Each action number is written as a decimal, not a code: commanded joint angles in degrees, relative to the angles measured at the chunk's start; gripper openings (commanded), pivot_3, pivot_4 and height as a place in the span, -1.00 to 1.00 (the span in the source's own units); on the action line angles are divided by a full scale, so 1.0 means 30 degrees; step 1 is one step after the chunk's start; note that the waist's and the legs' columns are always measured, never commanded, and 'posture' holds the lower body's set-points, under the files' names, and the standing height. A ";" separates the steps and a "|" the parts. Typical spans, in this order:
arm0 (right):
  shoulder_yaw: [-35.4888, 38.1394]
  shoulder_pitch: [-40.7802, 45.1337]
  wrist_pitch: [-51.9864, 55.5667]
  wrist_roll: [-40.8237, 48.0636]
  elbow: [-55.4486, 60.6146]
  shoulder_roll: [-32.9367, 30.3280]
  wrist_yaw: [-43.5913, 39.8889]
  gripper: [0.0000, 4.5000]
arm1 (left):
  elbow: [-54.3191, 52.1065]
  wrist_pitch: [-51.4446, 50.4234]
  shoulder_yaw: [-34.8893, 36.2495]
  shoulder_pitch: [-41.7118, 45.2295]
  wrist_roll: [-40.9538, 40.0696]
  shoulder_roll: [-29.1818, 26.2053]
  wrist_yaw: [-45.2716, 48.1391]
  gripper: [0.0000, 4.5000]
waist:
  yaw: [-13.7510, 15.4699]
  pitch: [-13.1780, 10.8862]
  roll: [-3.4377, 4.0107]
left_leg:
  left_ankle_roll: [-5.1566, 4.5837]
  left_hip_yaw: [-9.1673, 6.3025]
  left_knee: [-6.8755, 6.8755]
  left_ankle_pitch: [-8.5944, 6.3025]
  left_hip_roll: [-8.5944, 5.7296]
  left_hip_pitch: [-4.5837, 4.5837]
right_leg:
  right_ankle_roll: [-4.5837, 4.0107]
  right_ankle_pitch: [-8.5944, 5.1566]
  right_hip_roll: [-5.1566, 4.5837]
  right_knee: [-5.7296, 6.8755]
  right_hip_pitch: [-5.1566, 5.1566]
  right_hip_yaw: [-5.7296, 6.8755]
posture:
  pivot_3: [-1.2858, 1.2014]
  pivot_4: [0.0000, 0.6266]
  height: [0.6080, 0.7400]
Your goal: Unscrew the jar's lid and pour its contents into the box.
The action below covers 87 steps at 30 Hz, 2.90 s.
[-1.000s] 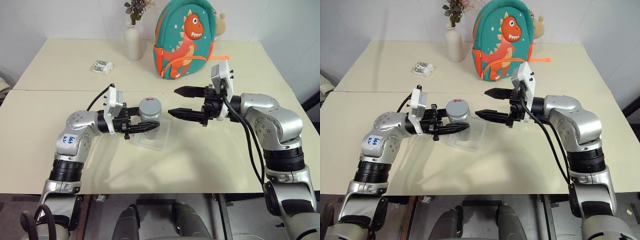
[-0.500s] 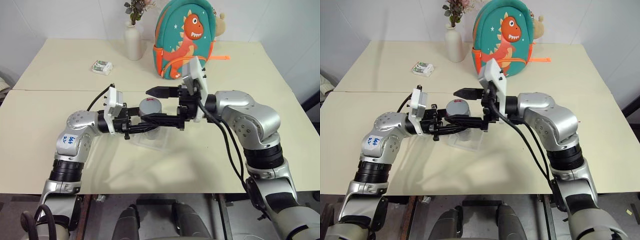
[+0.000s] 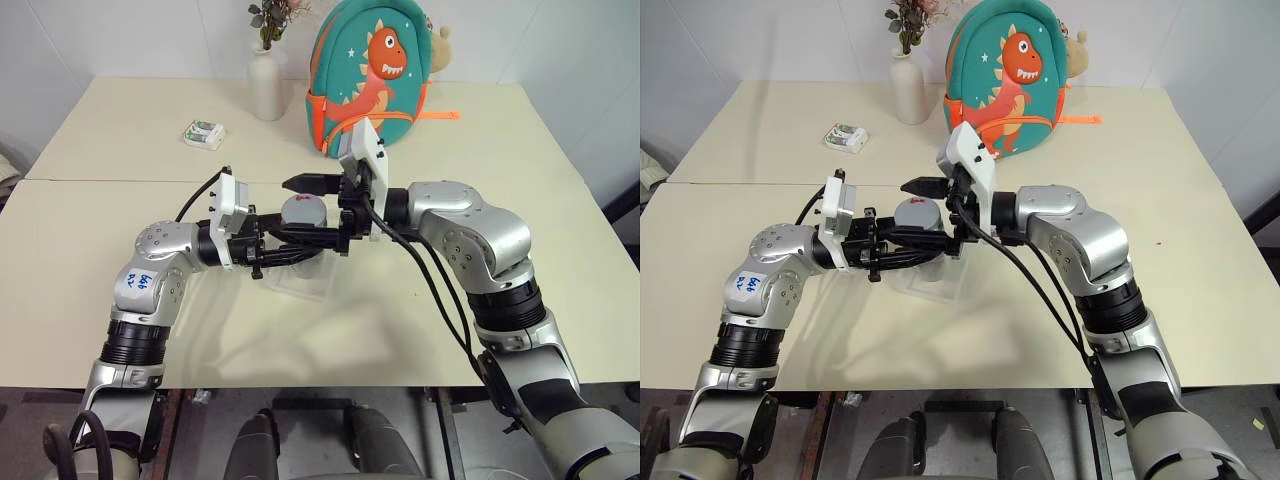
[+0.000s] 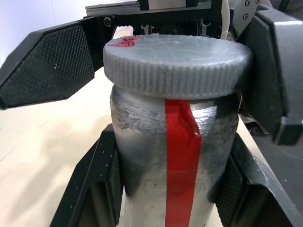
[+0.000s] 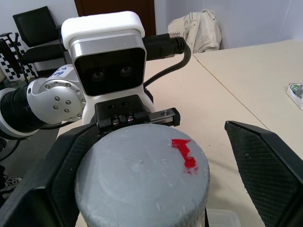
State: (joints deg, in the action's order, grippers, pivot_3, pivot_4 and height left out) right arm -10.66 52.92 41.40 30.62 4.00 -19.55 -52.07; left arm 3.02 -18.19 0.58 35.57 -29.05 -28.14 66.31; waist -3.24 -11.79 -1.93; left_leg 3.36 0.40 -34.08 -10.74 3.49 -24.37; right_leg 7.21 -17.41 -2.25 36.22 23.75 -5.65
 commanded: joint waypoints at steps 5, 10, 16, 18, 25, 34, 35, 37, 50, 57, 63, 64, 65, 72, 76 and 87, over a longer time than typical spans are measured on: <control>0.1000 0.0000 -0.0194 0.0320 0.0614 -0.0693 -0.0409 0.98 | -0.0653 0.0104 0.0153 -0.0059 -0.0311 -0.0034 0.0048 -0.10 | 0.0004 0.0000 0.0000 | 0.0000 0.0000 0.0000 0.0000 0.0000 0.0000 | 0.0000 0.0000 0.0000 0.0000 0.0000 0.0000 | 0.03 -0.52 1.00; 0.1191 -0.0278 -0.0195 0.0417 0.0681 -0.1228 -0.0767 0.98 | -0.0545 0.0130 0.0141 0.0026 -0.0290 -0.0018 0.0042 -0.10 | 0.0008 0.0000 -0.0001 | 0.0000 -0.0001 0.0000 0.0000 0.0000 0.0000 | 0.0000 0.0000 0.0000 0.0000 0.0000 0.0000 | 0.03 -0.52 1.00; 0.1423 -0.0519 -0.0160 0.0521 0.0679 -0.1690 -0.1050 0.98 | -0.0553 0.0151 0.0154 0.0014 -0.0283 -0.0062 0.0033 -0.10 | 0.0002 0.0000 -0.0001 | 0.0000 -0.0001 0.0000 0.0000 0.0000 0.0000 | 0.0000 0.0000 0.0001 0.0000 0.0000 0.0000 | 0.03 -0.52 1.00; 0.1538 -0.0541 -0.0140 0.0588 0.0580 -0.1794 -0.1031 0.98 | -0.0546 0.0156 0.0150 0.0014 -0.0277 -0.0073 0.0040 -0.10 | -0.0002 0.0000 0.0000 | 0.0000 0.0000 0.0000 0.0000 0.0000 0.0000 | 0.0000 0.0000 0.0000 -0.0002 0.0000 -0.0001 | 0.03 -0.52 1.00; 0.1595 -0.0751 -0.0184 0.0755 0.0568 -0.2114 -0.1138 0.98 | -0.0535 0.0140 0.0145 0.0011 -0.0280 -0.0106 0.0069 -0.10 | 0.0011 0.0000 -0.0001 | 0.0000 0.0000 0.0000 0.0000 0.0000 0.0000 | 0.0000 0.0000 0.0000 -0.0002 0.0000 -0.0001 | 0.03 -0.52 1.00; 0.1500 -0.0986 -0.0225 0.0965 0.0718 -0.2459 -0.1562 0.98 | -0.0441 0.0185 0.0167 0.0084 -0.0256 -0.0123 0.0103 -0.10 | 0.0004 0.0000 -0.0001 | 0.0000 0.0000 0.0000 0.0000 0.0000 0.0000 | 0.0000 0.0000 0.0000 -0.0003 0.0000 -0.0001 | 0.03 -0.52 1.00; 0.1502 -0.0996 -0.0228 0.0976 0.0706 -0.2484 -0.1587 0.98 | -0.0442 0.0182 0.0170 0.0082 -0.0257 -0.0120 0.0098 -0.10 | 0.0004 0.0000 0.0000 | 0.0000 0.0000 0.0000 0.0000 0.0000 0.0000 | 0.0000 0.0000 0.0000 -0.0003 0.0000 -0.0001 | 0.03 -0.52 1.00; 0.1521 -0.1024 -0.0223 0.1010 0.0692 -0.2553 -0.1674 0.98 | -0.0469 0.0165 0.0179 0.0069 -0.0266 -0.0118 0.0076 -0.10 | 0.0001 0.0000 0.0000 | 0.0000 0.0000 0.0000 0.0000 0.0000 0.0000 | 0.0000 0.0000 0.0000 -0.0002 0.0000 -0.0001 | 0.03 -0.52 1.00; 0.1651 -0.0805 0.0361 0.2066 0.1265 -0.2254 -0.2176 0.98 | -0.0584 0.0122 0.0236 -0.0060 -0.0291 -0.0125 0.0075 -0.10 | -0.0002 0.0000 0.0000 | 0.0000 -0.0002 0.0000 0.0000 0.0001 0.0000 | 0.0000 0.0000 0.0001 -0.0003 0.0000 -0.0001 | 0.03 -0.52 1.00; 0.1359 -0.0195 -0.0032 0.1580 0.0802 -0.1475 -0.1995 0.98 | -0.0604 0.0117 0.0179 -0.0076 -0.0301 -0.0067 0.0112 -0.10 | -0.0003 0.0000 0.0000 | 0.0000 0.0000 -0.0001 0.0000 0.0000 0.0001 | 0.0000 0.0000 0.0001 -0.0001 0.0000 -0.0001 | 0.03 -0.52 1.00; 0.1205 -0.0065 0.0027 0.1510 0.0876 -0.1024 -0.2005 0.98 | -0.0630 0.0100 0.0167 -0.0066 -0.0290 -0.0093 0.0136 -0.10 | 0.0011 0.0000 0.0000 | 0.0002 0.0000 -0.0001 -0.0002 0.0000 -0.0001 | 0.0000 0.0000 0.0000 -0.0004 0.0000 0.0000 | 0.03 -0.52 1.00; 0.1178 -0.0084 0.0031 0.1485 0.0873 -0.1007 -0.2026 0.98 | -0.0644 0.0085 0.0170 -0.0074 -0.0293 -0.0096 0.0125 -0.10 | 0.0010 0.0000 0.0000 | 0.0002 0.0000 0.0000 -0.0002 0.0000 -0.0001 | 0.0000 0.0000 0.0000 -0.0003 0.0000 0.0000 | 0.03 -0.52 1.00; 0.1162 -0.0094 0.0033 0.1463 0.0865 -0.0995 -0.2046 0.98 | -0.0648 0.0076 0.0171 -0.0073 -0.0292 -0.0096 0.0117 -0.10 | 0.0008 0.0000 0.0000 | 0.0002 0.0000 -0.0001 -0.0002 0.0000 -0.0001 | 0.0000 0.0000 0.0000 -0.0002 0.0000 0.0000 | 0.03 -0.52 1.00; 0.0986 -0.0154 0.0014 0.1297 0.0783 -0.0864 -0.2102 0.73 | -0.0708 0.0033 0.0213 -0.0111 -0.0309 -0.0173 0.0124 -0.10 | -0.0002 0.0000 0.0000 | 0.0002 -0.0001 -0.0001 -0.0002 0.0000 0.0000 | -0.0001 0.0000 0.0000 -0.0002 0.0000 0.0000 | 0.03 -0.52 1.00; 0.0927 -0.0117 -0.0077 0.1176 0.0706 -0.0808 -0.2128 0.18 | -0.0703 0.0027 0.0244 -0.0091 -0.0300 -0.0208 0.0129 -0.10 | 0.0006 0.0000 0.0000 | 0.0002 0.0001 -0.0001 -0.0002 0.0000 -0.0001 | 0.0000 0.0000 0.0000 -0.0003 0.0000 0.0000 | 0.03 -0.52 1.00; 0.4847 0.0730 0.2902 0.6345 0.2076 0.0526 0.0189 0.15 | -0.0793 0.0078 0.0315 -0.0292 -0.0231 -0.0362 0.0182 -0.10 | 0.0004 -0.0001 0.0001 | 0.0003 -0.0001 0.0004 -0.0002 0.0009 -0.0002 | 0.0000 0.0000 0.0000 0.0002 0.0001 0.0000 | 0.03 -0.52 1.00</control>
State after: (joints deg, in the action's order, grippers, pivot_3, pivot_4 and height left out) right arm -0.07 53.43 48.82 45.03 6.87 -18.30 -53.30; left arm 2.35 -18.21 1.08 35.06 -29.18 -28.46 66.58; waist -3.23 -11.79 -1.93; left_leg 3.36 0.40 -34.07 -10.75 3.52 -24.38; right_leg 7.21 -17.41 -2.25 36.23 23.75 -5.65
